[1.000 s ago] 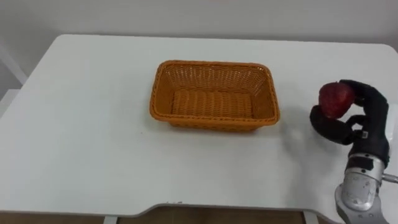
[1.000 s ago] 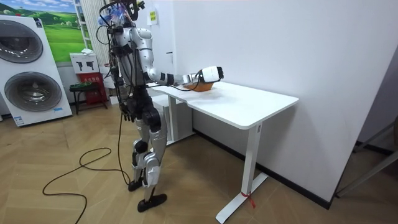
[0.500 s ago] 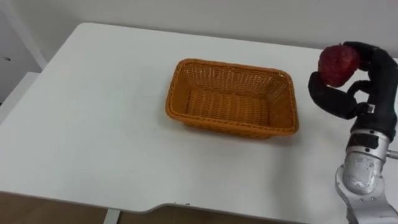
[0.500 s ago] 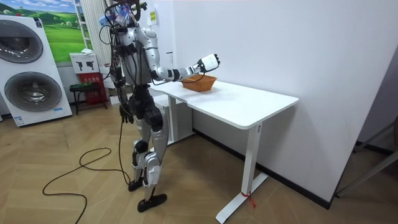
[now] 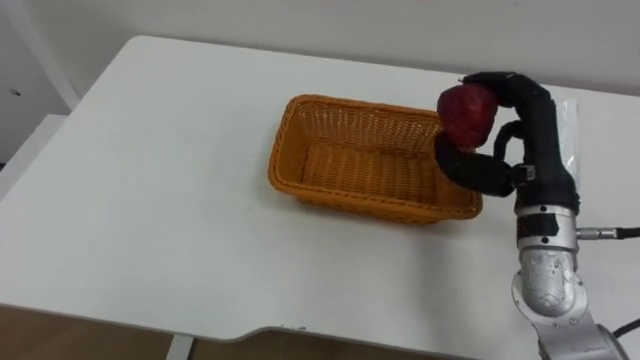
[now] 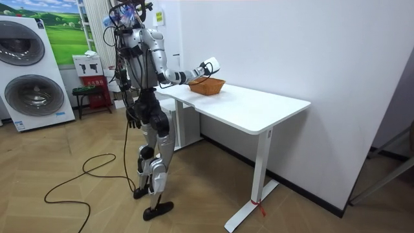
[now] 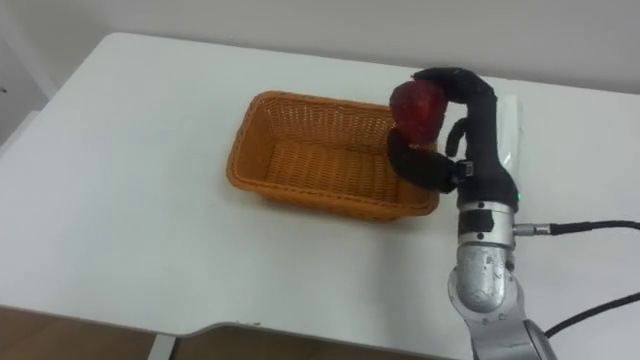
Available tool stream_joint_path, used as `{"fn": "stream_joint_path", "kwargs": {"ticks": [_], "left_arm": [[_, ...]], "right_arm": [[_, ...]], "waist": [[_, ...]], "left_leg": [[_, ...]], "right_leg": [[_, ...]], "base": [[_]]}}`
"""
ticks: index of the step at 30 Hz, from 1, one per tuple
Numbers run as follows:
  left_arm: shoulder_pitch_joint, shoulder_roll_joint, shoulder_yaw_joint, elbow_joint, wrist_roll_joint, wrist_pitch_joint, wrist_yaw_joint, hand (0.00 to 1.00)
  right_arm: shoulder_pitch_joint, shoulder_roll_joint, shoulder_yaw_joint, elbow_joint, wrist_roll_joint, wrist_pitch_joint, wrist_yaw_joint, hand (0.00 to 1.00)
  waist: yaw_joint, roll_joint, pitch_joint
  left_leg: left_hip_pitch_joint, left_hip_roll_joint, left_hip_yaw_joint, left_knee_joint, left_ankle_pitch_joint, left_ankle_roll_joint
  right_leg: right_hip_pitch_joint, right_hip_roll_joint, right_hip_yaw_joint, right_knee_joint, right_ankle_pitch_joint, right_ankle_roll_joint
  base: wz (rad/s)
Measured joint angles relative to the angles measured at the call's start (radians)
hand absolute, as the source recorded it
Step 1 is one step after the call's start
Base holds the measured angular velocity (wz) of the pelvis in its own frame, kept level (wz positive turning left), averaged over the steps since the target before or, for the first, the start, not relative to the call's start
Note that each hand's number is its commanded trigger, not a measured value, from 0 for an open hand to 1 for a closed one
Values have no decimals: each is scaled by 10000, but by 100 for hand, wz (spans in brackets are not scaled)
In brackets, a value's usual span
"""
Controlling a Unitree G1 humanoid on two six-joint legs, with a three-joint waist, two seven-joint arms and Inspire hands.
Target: Pick and place apple
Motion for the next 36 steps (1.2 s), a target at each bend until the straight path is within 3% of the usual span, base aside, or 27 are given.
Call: {"fn": "stream_joint_path", "kwargs": {"ticks": [9, 23, 30, 36], "left_arm": [[-33, -1, -106, 65, 1, 0, -2, 0], [-42, 0, -122, -126, 2, 1, 24, 0], [4, 2, -75, -236, 1, -3, 68, 0], [174, 4, 85, -245, -8, -60, 112, 0]], "right_arm": [[0, 3, 223, -400, -6, -1, 189, 0], [0, 1, 410, -401, -78, -1, 351, 0], [0, -3, 379, -394, -79, -1, 341, 0], [-69, -3, -603, -395, 216, -13, -468, 0]], "waist": [[-11, 42, 19], [-17, 8, -75], [-11, -8, -40], [-33, -110, -12]], "left_leg": [[-56, -3, -1, 1, 0, 0], [13, 4, -1, -9, 1, -1], [221, 5, 6, -145, 2, -1], [276, 1, 15, -150, 1, -1]], "right_leg": [[-37, -5, -24, 0, 0, 0], [-16, 0, -3, 1, 0, 0], [151, 8, 87, -15, 0, 0], [136, 4, 104, -13, 0, 1]], "base": [[0], [0], [0], [0]]}}
